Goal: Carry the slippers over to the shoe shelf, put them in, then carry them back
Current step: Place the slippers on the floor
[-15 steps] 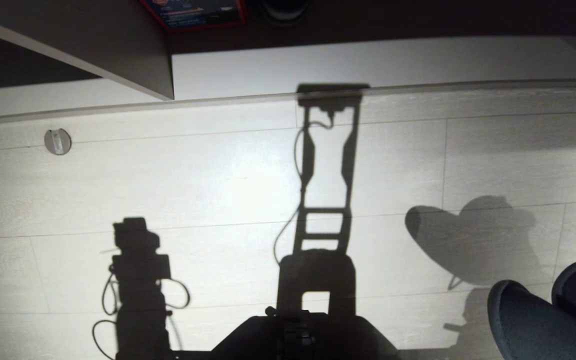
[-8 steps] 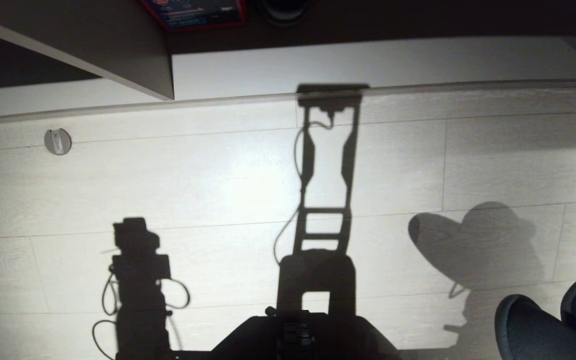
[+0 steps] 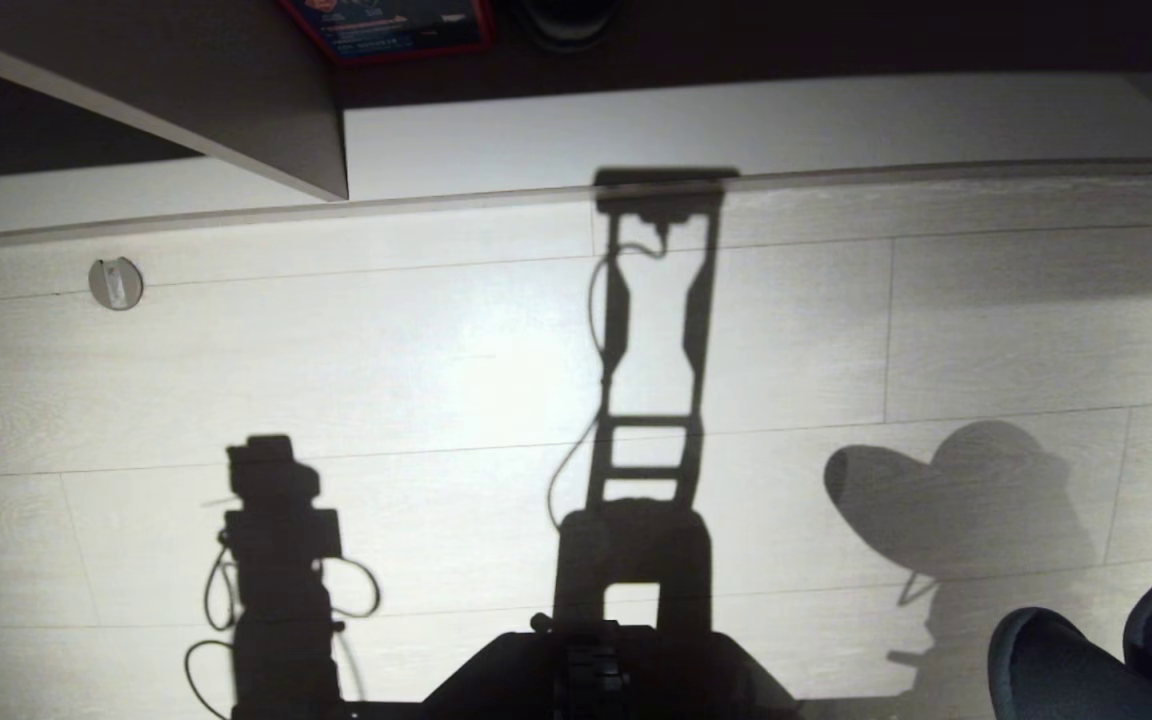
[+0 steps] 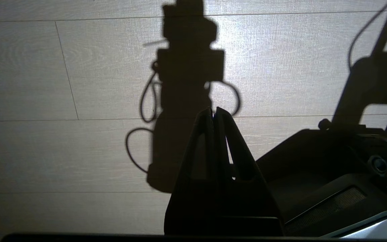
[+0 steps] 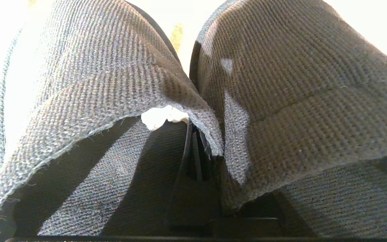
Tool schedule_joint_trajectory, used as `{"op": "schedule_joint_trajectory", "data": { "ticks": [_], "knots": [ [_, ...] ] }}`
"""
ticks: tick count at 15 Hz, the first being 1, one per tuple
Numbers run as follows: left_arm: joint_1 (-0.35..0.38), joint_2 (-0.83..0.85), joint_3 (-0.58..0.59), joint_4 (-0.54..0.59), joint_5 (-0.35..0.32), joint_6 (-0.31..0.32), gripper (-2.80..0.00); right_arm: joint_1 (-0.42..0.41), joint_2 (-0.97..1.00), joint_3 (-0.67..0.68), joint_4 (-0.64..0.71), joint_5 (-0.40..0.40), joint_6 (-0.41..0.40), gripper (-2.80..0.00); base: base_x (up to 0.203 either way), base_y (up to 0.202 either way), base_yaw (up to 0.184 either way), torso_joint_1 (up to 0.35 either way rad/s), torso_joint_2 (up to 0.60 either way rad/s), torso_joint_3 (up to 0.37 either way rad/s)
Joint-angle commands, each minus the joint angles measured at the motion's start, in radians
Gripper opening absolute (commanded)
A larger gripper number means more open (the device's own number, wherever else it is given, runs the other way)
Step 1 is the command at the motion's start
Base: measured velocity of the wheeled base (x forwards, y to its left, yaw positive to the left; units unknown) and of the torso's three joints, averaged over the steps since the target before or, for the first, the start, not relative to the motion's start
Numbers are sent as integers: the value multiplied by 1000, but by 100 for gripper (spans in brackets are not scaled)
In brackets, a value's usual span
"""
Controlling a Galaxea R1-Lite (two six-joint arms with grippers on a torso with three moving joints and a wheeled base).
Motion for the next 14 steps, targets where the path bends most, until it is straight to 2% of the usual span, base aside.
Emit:
{"op": "schedule_joint_trajectory", "data": {
  "ticks": [1,4,5,14],
  "knots": [
    [0,0,0,0,1,-1,-280,0,-2,0,4,0,5,-280,0,0,0,0,0,0],
    [0,0,0,0,1,-1,-280,0,-2,0,4,-1,10,-280,0,0,0,0,0,0],
    [0,0,0,0,-1,-1,-280,0,-2,0,5,-5,43,-280,0,0,0,0,0,0],
    [0,0,0,0,-1,-1,-280,0,-2,0,5,-5,43,-280,0,0,0,0,0,0]
  ]
}}
